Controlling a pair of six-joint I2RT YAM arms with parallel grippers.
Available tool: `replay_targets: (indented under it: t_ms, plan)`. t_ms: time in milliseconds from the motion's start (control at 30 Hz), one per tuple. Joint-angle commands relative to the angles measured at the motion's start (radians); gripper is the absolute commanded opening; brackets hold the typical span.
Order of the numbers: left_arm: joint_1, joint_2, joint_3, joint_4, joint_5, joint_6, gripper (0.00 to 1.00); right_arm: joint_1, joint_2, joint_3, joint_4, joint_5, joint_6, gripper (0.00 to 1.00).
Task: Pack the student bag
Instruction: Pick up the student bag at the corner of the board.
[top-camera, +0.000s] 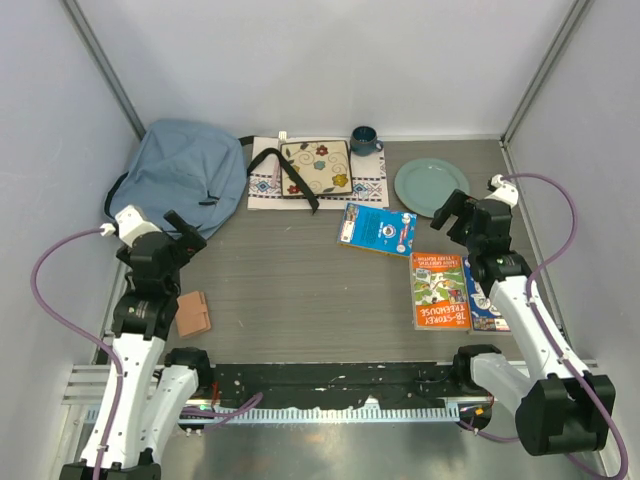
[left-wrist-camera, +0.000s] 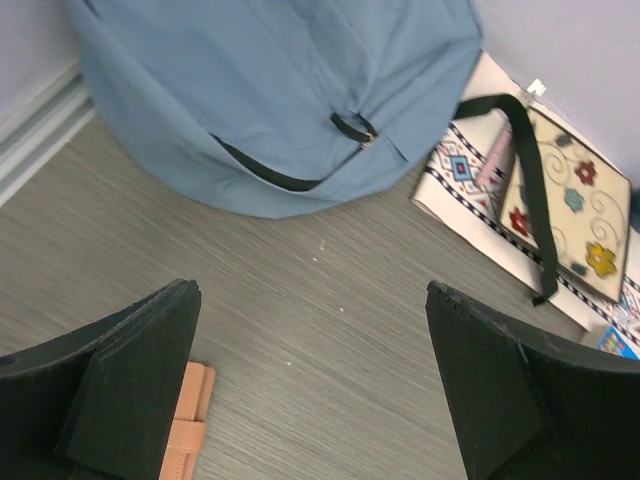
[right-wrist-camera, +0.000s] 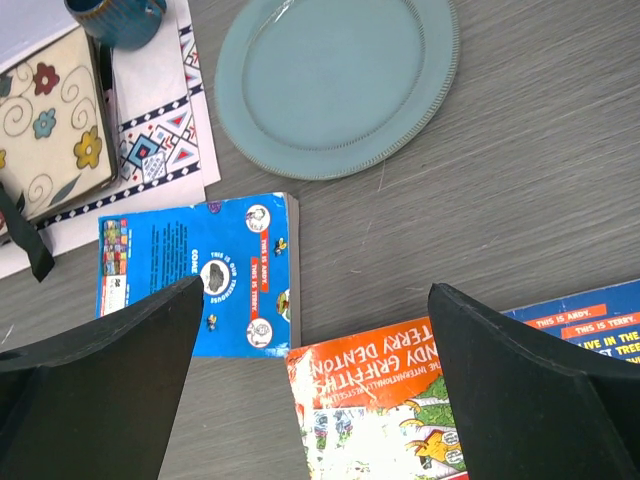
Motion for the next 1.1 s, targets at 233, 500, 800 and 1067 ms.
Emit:
replay_targets:
  t_ms: [233, 500, 800, 1067]
  plan:
    - [-0.001, -0.111, 0.045, -0.103, -0.119, -0.239, 1.0, -0.004, 0.088, 0.099, -0.036, -0.037, -0.058, 1.0]
    - [-0.001, -0.223, -0.067, -0.109, -0.17, -0.348, 1.0, -0.008, 0.14, 0.148, -0.042, -0.141, -0.064, 1.0]
    - [-0.001, 0.084, 0.049, -0.221, -0.207, -0.313, 1.0, -0.01, 0.128, 0.183, -0.059, -0.203, -0.061, 1.0]
    - [0.033, 0.315, 0.049, -0.125, -0.235, -0.29, 1.0, -0.01, 0.082, 0.172, -0.039, -0.304, 0.0, 1.0]
